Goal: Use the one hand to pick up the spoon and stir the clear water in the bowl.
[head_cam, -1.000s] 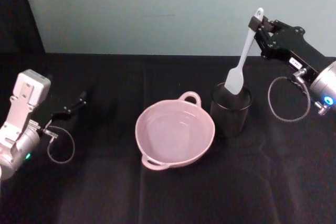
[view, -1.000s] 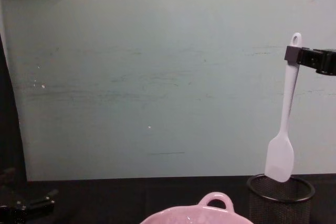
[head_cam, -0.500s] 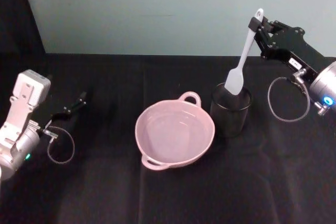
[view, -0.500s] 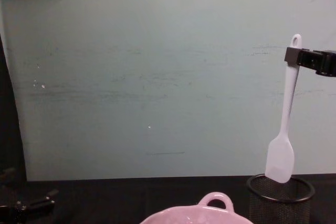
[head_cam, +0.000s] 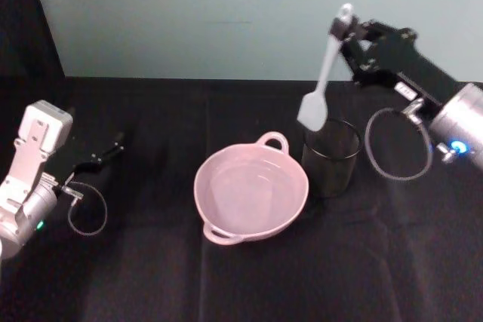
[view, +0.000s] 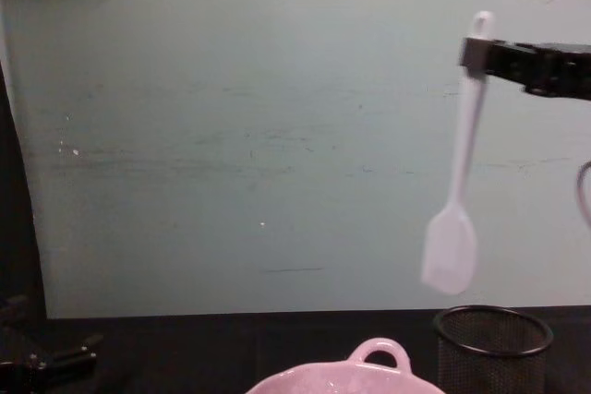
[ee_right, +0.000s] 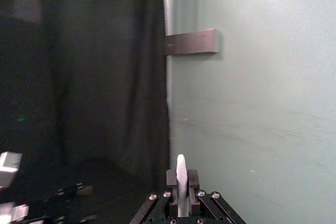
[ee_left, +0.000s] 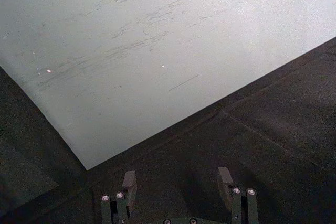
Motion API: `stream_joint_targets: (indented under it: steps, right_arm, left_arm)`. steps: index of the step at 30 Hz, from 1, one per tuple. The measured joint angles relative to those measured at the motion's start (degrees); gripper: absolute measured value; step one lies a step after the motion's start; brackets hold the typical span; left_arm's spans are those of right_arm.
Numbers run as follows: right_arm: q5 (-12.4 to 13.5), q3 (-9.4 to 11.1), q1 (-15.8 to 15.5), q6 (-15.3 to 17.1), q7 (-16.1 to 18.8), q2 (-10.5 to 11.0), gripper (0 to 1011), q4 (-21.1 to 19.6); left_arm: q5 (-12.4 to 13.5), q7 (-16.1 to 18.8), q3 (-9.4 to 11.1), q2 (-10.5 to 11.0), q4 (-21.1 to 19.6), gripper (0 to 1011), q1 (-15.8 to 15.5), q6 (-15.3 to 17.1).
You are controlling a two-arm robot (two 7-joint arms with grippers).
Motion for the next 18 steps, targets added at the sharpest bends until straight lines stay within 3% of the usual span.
stream_joint_targets:
  steps: [7,11,18]
  right_arm:
    - [-3.9,-4.4,1.3,0.7,2.3,-2.6,121,1.6]
    - [-6.1,-7.1,1.0,-0.9,3.8,-5.2,121,5.0]
    - [-8.0,-9.0,-0.7,-3.1,5.2,-7.6,121,8.4]
  left_arm:
    - [0.0,0.0,0.0,0.0,0.0,1011,0.0,0.0]
    - [0.0,0.0,0.0,0.0,0.0,1011,0.0,0.0]
    - [0.0,0.0,0.0,0.0,0.0,1011,0.0,0.0]
